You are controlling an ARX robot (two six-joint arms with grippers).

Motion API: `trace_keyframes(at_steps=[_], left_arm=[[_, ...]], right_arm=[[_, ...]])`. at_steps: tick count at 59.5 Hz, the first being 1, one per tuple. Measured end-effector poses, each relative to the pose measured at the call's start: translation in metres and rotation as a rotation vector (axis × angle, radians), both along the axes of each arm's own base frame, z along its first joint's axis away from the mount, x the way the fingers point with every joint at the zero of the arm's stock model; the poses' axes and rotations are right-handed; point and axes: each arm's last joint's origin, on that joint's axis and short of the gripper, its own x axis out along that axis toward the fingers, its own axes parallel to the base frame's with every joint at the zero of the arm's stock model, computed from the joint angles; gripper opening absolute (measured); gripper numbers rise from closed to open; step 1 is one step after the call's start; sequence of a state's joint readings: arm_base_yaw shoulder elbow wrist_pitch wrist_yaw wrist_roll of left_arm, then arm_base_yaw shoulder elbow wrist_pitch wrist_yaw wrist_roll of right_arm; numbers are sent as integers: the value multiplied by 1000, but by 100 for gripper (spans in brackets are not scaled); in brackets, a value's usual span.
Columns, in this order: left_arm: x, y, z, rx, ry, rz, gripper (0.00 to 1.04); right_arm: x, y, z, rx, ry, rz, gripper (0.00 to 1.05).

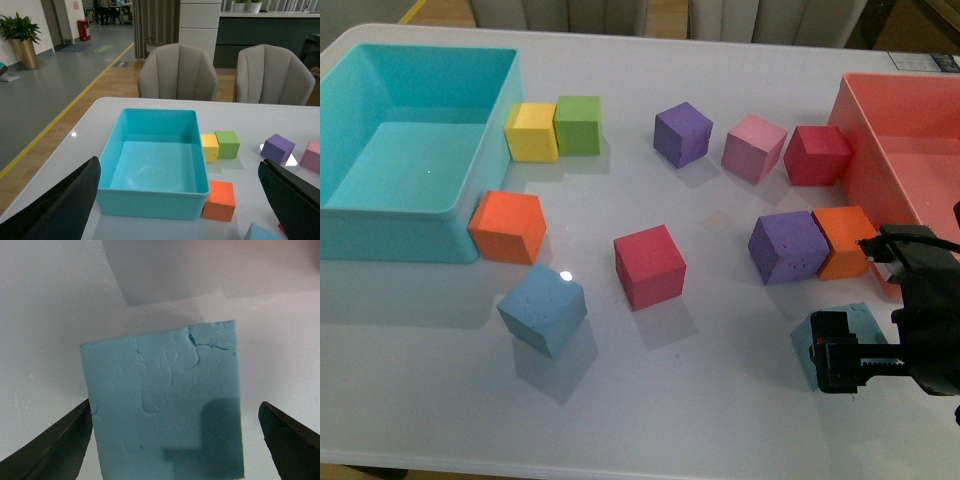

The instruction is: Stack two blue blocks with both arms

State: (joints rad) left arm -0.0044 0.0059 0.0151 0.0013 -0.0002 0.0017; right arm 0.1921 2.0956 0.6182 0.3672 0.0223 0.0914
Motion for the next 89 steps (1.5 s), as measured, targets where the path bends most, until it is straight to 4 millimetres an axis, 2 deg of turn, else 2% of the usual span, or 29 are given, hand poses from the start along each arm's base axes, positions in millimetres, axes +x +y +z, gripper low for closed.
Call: trace_keyframes(at_steps=[6, 15, 18, 26, 40, 49, 59, 72, 81, 89], left_arm=[[0, 0, 0, 0, 0, 0, 96], [0, 0, 0, 0, 0, 0, 96], [0, 0, 0, 0, 0, 0, 96], [0, 0, 0, 0, 0, 0, 96], [0, 0, 0, 0, 0, 0, 96], [0, 0, 0, 0, 0, 0, 96], [0, 0, 0, 0, 0, 0, 96], [0, 0, 0, 0, 0, 0, 96], [0, 0, 0, 0, 0, 0, 96], [0, 0, 0, 0, 0, 0, 96]], right_arm=[[0, 2, -1, 1, -6, 11, 92], [-6, 0, 1, -10, -11, 32, 60], [-9, -1, 5, -9, -19, 44, 54], [-13, -6, 22, 18, -64, 62, 47], [-10, -7, 70, 81, -170, 89, 44], [20, 12, 104, 119, -258, 99, 43], [63, 45, 118, 118, -288, 127, 42], [113, 87, 106, 97, -258, 131, 42], [134, 111, 88, 88, -225, 141, 42], [145, 128, 71, 79, -194, 145, 42]])
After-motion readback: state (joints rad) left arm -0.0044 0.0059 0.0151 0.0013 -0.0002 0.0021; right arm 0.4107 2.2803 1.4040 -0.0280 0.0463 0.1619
